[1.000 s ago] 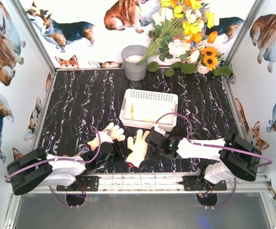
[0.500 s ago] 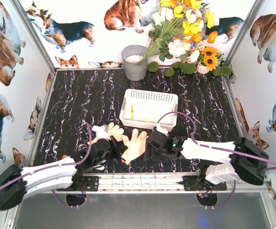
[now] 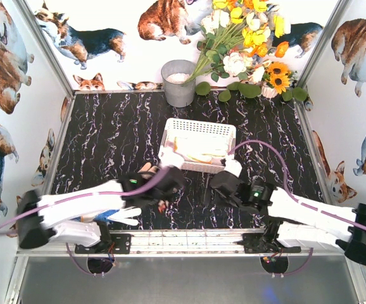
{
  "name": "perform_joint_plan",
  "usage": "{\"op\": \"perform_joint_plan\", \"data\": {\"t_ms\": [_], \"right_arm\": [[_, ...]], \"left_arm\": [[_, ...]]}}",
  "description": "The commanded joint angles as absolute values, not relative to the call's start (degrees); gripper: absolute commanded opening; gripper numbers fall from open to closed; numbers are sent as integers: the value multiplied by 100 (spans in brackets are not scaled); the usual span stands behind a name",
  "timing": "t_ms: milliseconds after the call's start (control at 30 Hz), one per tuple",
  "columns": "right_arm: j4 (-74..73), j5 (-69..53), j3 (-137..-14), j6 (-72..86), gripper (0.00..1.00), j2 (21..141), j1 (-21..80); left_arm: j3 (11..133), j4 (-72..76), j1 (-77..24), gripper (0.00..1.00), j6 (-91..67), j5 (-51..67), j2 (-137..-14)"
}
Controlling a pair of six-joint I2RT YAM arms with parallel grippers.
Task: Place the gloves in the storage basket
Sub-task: Turn over the glove at the center of the board.
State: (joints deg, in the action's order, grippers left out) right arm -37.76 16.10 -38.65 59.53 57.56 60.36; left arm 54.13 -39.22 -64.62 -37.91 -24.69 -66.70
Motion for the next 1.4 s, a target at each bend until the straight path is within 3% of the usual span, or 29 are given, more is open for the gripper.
{"op": "perform_joint_plan", "data": {"t_ms": [0,300,800,967,1367], "right_arm": [[-4083,2226,-3732,6171,72,5198,6039],[-4621,2461,-3469,6372,73,4371,6006],[-4445,2455,-3630,6229,73,4538,5985],[-4408,2439,-3604,6244,72,4566,5985],[-4425,2358,-3519,6355,72,4556,5966]], "left_arm": [[5550,-3965,-6914,0,-3203,-2508,-7417],[5223,-3030,-6973,0,-3277,-1923,-7453],[6250,-5281,-6183,0,-1851,-3043,-6440],[5782,-4452,-6310,0,-1677,-1866,-6669],[4588,-1439,-7163,0,-2909,-10,-7850]]}}
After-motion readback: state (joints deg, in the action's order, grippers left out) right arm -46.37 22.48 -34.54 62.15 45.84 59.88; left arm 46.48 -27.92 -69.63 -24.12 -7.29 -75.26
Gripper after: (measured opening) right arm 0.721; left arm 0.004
